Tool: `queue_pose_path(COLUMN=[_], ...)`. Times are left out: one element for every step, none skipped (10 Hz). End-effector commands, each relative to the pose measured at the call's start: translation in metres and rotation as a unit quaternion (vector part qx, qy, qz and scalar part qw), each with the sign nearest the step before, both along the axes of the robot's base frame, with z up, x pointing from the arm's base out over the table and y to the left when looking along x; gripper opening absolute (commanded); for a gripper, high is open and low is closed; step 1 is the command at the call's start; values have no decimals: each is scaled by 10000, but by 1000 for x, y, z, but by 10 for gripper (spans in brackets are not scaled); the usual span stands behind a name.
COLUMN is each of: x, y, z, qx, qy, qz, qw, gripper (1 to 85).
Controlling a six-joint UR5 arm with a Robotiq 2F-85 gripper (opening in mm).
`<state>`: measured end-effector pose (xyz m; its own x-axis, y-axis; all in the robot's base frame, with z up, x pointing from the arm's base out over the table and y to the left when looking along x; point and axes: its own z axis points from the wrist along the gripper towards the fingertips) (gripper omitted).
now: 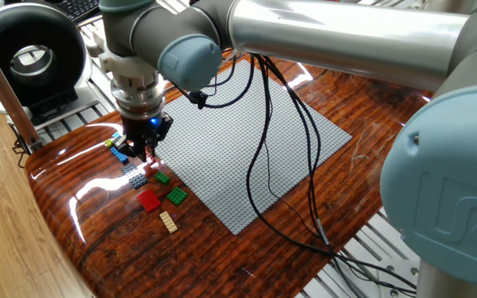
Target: Build with small Lego blocks
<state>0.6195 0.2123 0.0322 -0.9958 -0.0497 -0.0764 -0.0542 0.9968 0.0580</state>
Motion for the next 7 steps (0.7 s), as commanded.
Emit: queue_pose_path(x=[-4,-5,-3,1,3,6,4], y=[-30,-32,-25,-24,-26,-40,-45], z=[8,6,6,7,7,6,6], qx=[-2,-17,57,88,50,-204,-287], qy=[93,56,35,-28,-64,-114,-79], qz=[177,152,-25,-128,-314,-458,-495], qw=[9998,9999,10000,9999,9995,9987,9983], gripper=[10,10,10,10,10,10,10])
